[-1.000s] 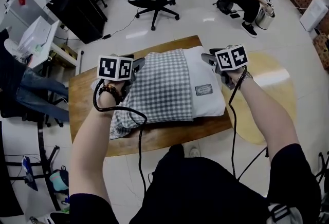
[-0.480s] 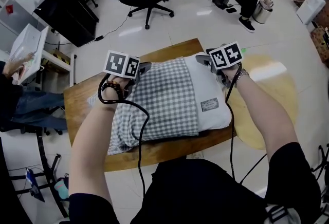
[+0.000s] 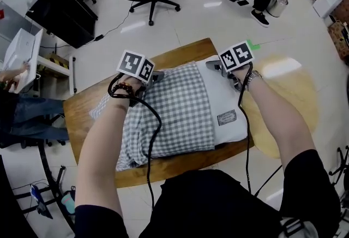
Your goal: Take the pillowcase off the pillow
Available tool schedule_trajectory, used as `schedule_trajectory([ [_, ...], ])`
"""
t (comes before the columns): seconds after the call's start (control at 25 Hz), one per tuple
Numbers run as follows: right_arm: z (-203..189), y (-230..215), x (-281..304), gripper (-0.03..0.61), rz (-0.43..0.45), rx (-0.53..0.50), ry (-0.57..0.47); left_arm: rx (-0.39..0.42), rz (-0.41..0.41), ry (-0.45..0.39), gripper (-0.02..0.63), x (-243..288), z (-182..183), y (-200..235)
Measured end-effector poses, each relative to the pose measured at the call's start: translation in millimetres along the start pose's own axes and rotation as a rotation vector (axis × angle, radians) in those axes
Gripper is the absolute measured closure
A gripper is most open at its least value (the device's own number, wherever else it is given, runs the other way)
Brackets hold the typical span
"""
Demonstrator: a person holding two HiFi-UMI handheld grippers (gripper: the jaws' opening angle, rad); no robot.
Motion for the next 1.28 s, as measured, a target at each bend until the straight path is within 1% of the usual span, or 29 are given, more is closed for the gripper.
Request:
schedule_trajectory([
  [0.12,-11,-4,14,0.267,-0.008,0.021,0.053,-0.019,-0.024,0.041,0.359,16,-9,6],
  [0.24,-24,-4,29,0.275,0.001,0.044,0.096,-0.023,-0.044,0.058,0.413,27,-17,7],
  [0.28,-26,-2,33,0.311,0.011,0.051,0.104,-0.019,-0.047,0.061,0.436,29,-18,7],
  [0.36,-26,1,36,0.411,0.023,0.051,0.106,-0.01,-0.045,0.065,0.479,30,-16,7],
  [0.48,-21,5,35,0.526,0.014,0.005,0.088,-0.001,-0.025,0.048,0.533,28,-13,8],
  [0.52,-21,8,35,0.559,0.009,-0.014,0.083,-0.001,-0.015,0.036,0.56,26,-13,9],
  [0.6,-20,13,32,0.568,-0.005,-0.043,0.072,-0.005,0.002,0.012,0.594,20,-15,10],
  [0.68,-17,14,26,0.569,-0.023,-0.058,0.055,-0.015,0.017,-0.01,0.601,12,-14,14],
  [0.92,-11,8,-9,0.571,-0.082,-0.07,-0.021,-0.067,0.071,-0.056,0.604,-10,-20,20],
  [1.12,-16,13,-38,0.571,-0.118,-0.115,-0.066,-0.103,0.13,-0.078,0.604,-28,-38,16],
  [1.28,-24,15,-56,0.571,-0.137,-0.125,-0.095,-0.148,0.165,-0.101,0.606,-41,-58,18],
])
Point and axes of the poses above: the fingertips, and each gripper's own axes: x forward along the fingers, y to its left, z out of its top, the point moved 3 cm from there along -x, backward along the fingers, and after that the axes turned 3 degrees about -x, right-handed, at the moved point
